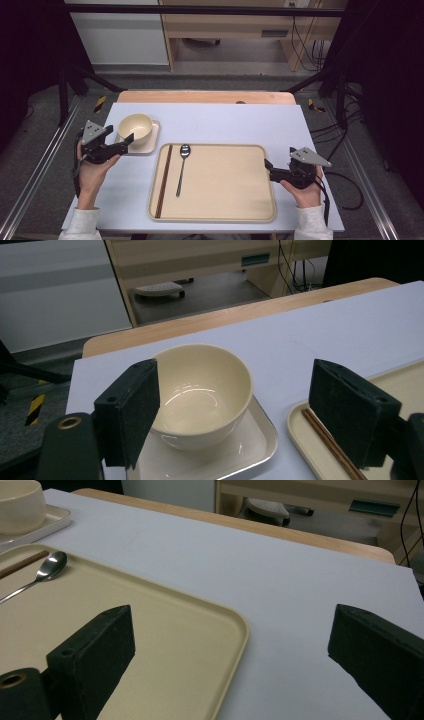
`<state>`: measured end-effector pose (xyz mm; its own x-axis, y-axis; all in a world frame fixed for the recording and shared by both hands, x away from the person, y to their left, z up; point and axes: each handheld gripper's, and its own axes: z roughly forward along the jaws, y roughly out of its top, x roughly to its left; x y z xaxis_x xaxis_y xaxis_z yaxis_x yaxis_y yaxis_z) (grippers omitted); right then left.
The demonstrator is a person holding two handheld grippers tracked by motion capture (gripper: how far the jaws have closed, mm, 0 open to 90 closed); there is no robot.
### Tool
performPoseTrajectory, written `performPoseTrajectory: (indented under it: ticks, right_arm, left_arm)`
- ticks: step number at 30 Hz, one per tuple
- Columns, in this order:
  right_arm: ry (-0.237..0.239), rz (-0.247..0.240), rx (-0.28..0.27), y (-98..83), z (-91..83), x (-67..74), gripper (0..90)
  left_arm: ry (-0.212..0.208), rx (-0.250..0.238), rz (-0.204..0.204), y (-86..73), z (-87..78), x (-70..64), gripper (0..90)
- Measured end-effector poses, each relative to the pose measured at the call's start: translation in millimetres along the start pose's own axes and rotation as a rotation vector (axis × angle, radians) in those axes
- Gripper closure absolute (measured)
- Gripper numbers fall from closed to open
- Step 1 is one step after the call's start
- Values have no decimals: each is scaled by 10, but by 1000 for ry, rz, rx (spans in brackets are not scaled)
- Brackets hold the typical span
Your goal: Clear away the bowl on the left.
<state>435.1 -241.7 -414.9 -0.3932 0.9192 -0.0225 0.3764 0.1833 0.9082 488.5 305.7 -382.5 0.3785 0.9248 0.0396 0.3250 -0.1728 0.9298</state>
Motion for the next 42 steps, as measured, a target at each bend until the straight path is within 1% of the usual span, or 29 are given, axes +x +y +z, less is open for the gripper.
performPoseTrajectory:
  ticks: [3, 5, 8, 9, 12, 15, 18, 19, 21, 22, 25, 28, 30, 32, 35, 36, 42]
  right_arm:
    - [-2, 2, 3, -1, 3, -2, 52]
    - [-2, 1, 2, 0, 4, -1, 52]
    - [-2, 0, 4, -2, 6, 1, 52]
    - [-2, 0, 4, -3, 7, 2, 52]
    - [1, 1, 6, -3, 9, 2, 53]
    - [-2, -1, 4, -3, 8, 0, 53]
    - [1, 1, 5, -4, 10, 2, 53]
    - [-3, -2, 5, -6, 16, 4, 53]
    - [-1, -5, 8, -8, 19, 9, 53]
    - [0, -6, 7, -8, 19, 6, 53]
    - [-1, -2, 7, -10, 24, 8, 54]
    - [0, -7, 15, -15, 33, 13, 54]
    - [2, -8, 16, -18, 45, 17, 53]
    - [0, -7, 18, -20, 46, 15, 54]
    - [0, -4, 18, -24, 42, 4, 54]
    - [1, -4, 18, -24, 42, 4, 54]
    - [-1, -4, 21, -31, 51, 4, 54]
  left_arm:
    - [7, 7, -13, 15, 59, 50, 205]
    - [14, 23, -19, 22, 121, 87, 206]
    - [11, 39, -27, 34, 222, 141, 207]
    - [16, 43, -25, 35, 245, 155, 207]
    - [29, 61, -37, 27, 338, 216, 212]
    - [38, 72, -50, 9, 393, 262, 215]
    - [51, 102, -52, -15, 462, 334, 220]
    - [59, 107, -65, -36, 500, 372, 221]
    - [63, 113, -67, -46, 513, 392, 227]
    - [68, 128, -79, -73, 552, 429, 232]
    - [85, 156, -78, -117, 623, 473, 245]
    - [87, 177, -104, -166, 703, 526, 269]
    - [92, 189, -110, -189, 739, 546, 293]
    - [102, 204, -107, -213, 779, 558, 311]
    - [105, 226, -109, -234, 829, 570, 338]
    - [109, 242, -105, -236, 849, 577, 341]
    - [120, 288, -97, -205, 955, 641, 385]
